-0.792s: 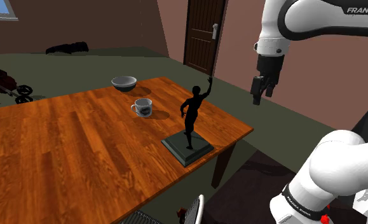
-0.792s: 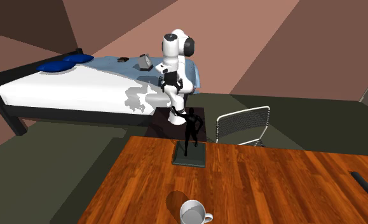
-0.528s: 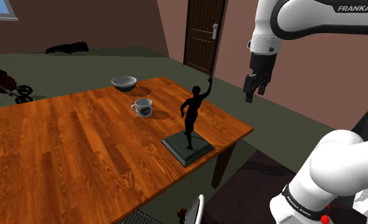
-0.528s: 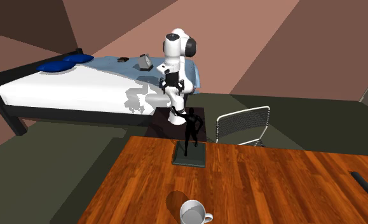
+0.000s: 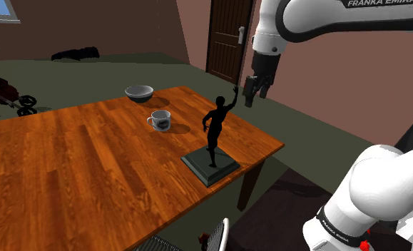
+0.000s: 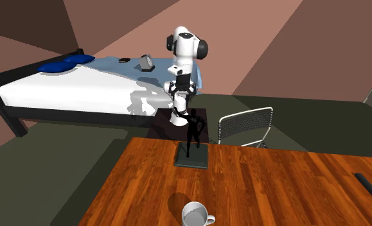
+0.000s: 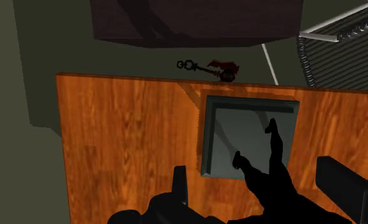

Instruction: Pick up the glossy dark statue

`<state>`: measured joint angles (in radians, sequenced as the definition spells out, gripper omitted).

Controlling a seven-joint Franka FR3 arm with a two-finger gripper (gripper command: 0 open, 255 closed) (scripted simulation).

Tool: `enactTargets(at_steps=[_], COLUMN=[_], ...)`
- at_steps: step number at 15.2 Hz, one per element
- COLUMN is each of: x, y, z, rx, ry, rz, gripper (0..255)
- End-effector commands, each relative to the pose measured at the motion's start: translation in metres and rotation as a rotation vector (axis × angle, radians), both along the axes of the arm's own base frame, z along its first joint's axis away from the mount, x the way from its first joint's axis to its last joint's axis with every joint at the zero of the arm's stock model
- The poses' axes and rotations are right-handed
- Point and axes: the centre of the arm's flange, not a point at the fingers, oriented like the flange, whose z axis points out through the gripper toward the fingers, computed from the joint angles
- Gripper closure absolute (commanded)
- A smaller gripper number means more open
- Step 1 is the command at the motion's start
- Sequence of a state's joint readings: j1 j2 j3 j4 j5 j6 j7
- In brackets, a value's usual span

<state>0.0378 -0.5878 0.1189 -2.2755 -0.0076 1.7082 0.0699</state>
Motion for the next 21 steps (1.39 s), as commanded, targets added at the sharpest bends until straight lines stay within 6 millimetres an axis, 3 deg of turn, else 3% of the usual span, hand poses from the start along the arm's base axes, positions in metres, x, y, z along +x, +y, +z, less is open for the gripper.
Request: enactTargets(at_steps=[1,8,17,18,21], x=[0.016,0.064,0.064,0.063,0.064], y=[0.014,0.067,0.067,0.067,0.066], z=[0.004,0.023,-0.017,-0.017,-0.017], rx=[0.002,0.005,0.005,0.005,0.005], ry=[-0.036,-0.149,-0.149,-0.149,-0.149], rz=[0.024,0.102,0.102,0.102,0.102], gripper=[0,0,0,255,255])
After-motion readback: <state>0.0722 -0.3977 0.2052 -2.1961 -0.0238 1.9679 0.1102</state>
